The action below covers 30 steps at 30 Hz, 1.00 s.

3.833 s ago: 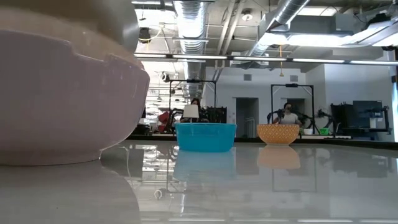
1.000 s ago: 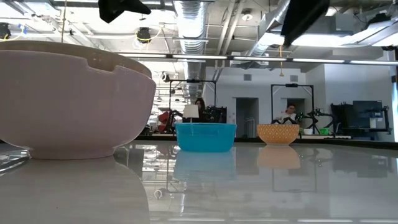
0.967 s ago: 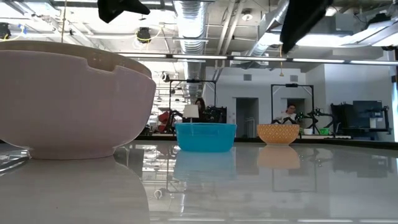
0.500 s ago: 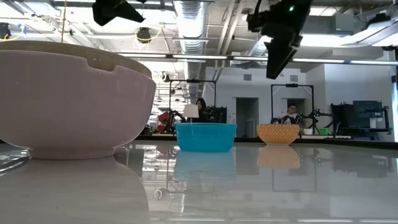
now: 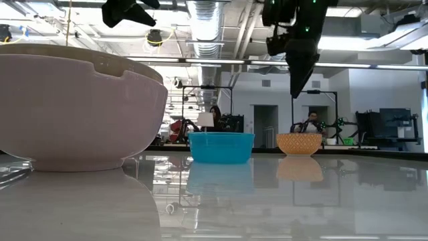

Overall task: Nest bowls inside each other
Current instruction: Stack the patterned blue bowl on top of the white bowl

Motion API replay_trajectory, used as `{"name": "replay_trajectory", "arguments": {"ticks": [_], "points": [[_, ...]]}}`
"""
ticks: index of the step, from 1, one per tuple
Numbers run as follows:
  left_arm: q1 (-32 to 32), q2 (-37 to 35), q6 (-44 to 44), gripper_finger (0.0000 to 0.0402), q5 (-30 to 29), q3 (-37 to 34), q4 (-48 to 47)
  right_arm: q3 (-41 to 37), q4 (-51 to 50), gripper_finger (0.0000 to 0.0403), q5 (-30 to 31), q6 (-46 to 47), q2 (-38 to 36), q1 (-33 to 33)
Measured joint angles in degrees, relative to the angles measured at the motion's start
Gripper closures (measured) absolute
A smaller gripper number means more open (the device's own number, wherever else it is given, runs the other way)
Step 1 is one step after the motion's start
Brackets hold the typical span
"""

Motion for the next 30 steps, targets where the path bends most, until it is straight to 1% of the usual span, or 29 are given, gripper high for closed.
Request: {"name": "replay_trajectory", "arguments": {"ticks": [4, 9, 12, 16, 19, 27, 30], "points": [[1.1, -1.5, 0.5, 0.0194, 0.1, 0.0, -0.1, 0.0, -0.2, 0.0207, -8.3, -7.6, 0.0, -6.1], [2.4, -3.7, 0.8, 0.0194, 0.1, 0.0, -0.1, 0.0, -0.5, 0.0207, -18.7, -14.1, 0.0, -13.1], [2.9, -4.9, 0.9, 0.0194, 0.1, 0.0, 0.0, 0.0, -1.1, 0.0207, -22.8, -17.3, 0.0, -15.7], [3.3, -5.8, 0.9, 0.0194, 0.0, 0.0, 0.0, 0.0, -3.2, 0.0207, -24.0, -20.8, 0.1, -17.9], [3.3, -5.9, 0.9, 0.0194, 0.0, 0.0, 0.0, -0.4, -3.9, 0.0207, -24.9, -21.2, 0.8, -19.5], [3.3, -5.9, 1.0, 0.0194, -0.1, 0.0, -0.1, -9.0, 1.5, 0.0207, -24.8, -21.2, 0.9, -20.9], [3.3, -5.9, 0.9, 0.0194, -0.1, 0.0, -0.1, -11.1, 3.4, 0.0207, -24.8, -21.4, 0.9, -21.6]]}}
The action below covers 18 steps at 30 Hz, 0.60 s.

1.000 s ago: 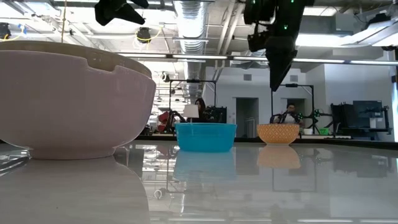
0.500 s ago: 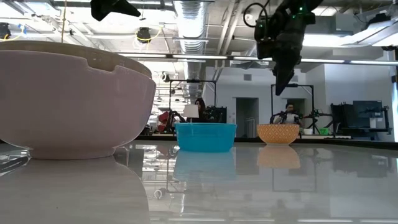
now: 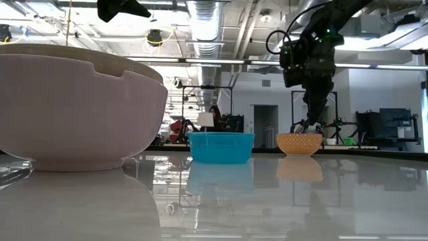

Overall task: Nest bowls inside each other
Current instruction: Stack the patterned blue bowl on top of the white bowl

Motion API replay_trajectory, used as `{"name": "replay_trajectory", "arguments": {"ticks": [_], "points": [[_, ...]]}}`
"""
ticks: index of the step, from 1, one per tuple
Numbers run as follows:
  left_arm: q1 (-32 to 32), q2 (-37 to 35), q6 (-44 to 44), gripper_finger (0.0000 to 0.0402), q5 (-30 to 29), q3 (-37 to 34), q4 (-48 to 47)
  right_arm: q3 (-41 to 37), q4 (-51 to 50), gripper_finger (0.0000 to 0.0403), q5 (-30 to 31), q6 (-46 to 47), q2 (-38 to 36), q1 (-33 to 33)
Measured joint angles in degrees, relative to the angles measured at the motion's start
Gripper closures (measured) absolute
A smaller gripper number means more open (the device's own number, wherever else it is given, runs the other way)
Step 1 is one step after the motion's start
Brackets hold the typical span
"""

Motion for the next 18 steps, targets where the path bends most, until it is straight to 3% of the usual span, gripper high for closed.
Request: {"name": "replay_trajectory", "arguments": {"ticks": [18], "points": [[0.0, 0.0, -1.0, 0.0194, -1.5, 0.0, 0.0, -2.3, 7.8, 0.0207, -1.4, -3.0, 0.0, -7.3]]}}
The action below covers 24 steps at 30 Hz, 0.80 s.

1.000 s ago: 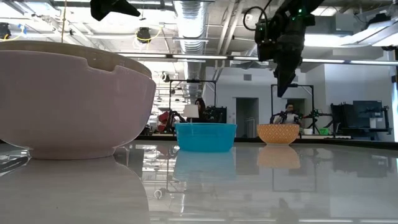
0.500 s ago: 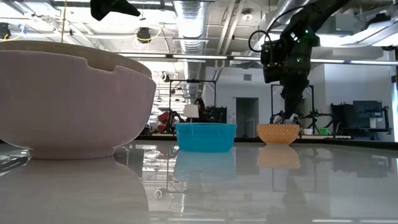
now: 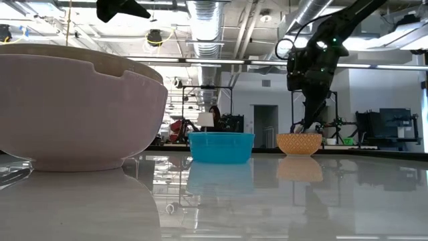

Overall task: Nest bowls inside each other
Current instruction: Stack the patterned blue bowl on top of the white bowl

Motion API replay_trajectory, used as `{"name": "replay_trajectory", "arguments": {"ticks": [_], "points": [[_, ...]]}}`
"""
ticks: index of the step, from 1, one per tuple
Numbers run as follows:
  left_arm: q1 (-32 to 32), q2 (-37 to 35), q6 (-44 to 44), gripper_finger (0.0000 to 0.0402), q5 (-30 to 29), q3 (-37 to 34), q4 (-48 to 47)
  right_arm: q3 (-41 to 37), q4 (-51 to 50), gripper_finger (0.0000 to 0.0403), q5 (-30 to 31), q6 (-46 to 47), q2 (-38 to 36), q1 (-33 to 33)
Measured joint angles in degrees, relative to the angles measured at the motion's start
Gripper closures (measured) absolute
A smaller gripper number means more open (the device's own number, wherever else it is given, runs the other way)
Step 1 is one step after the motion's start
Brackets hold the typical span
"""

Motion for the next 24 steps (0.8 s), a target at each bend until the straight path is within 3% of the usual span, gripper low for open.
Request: {"name": "replay_trajectory", "arguments": {"ticks": [17, 24], "points": [[0.1, 0.0, -0.9, 0.0194, -1.8, 0.0, 0.0, 0.0, 2.4, 0.0211, -2.3, 0.1, 9.4, 1.4], [0.1, 0.0, -1.3, 0.0194, -2.4, 0.0, 0.0, 0.0, 3.4, 0.028, -1.5, 0.9, 12.7, 0.5]]}}
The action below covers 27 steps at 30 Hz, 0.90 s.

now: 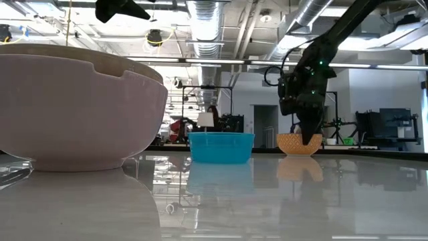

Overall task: Nest bowls inside each other
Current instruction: Stack the patterned blue bowl on top of the white bowl

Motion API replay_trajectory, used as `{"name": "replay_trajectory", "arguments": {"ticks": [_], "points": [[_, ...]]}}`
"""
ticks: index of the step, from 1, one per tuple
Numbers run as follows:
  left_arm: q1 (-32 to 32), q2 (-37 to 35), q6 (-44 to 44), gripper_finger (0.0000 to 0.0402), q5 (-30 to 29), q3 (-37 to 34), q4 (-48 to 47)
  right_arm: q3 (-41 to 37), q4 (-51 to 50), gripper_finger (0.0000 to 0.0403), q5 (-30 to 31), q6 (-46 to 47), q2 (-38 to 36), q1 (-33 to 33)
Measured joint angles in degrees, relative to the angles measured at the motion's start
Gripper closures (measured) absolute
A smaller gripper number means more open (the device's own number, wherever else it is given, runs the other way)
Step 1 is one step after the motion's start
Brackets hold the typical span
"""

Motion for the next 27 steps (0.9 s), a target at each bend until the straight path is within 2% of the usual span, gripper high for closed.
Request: {"name": "replay_trajectory", "arguments": {"ticks": [5, 7, 16, 27], "points": [[0.0, 0.0, 0.0, 0.0194, -0.3, 0.0, 0.0, 0.3, 0.6, 0.0368, -0.2, -0.4, 0.4, 0.1], [0.0, 0.0, 0.0, 0.0194, -0.3, 0.0, 0.0, 0.3, 1.1, 0.0391, -1.0, -0.4, 0.0, 0.1], [0.0, 0.0, 0.0, 0.0194, -1.6, 0.0, 0.0, -0.1, 0.7, 0.0401, -1.4, 2.2, -3.9, 1.2], [0.0, 0.0, 0.0, 0.0194, -3.2, 0.0, 0.0, -0.1, 2.0, 0.0402, -4.9, 7.2, -9.7, 9.4]]}}
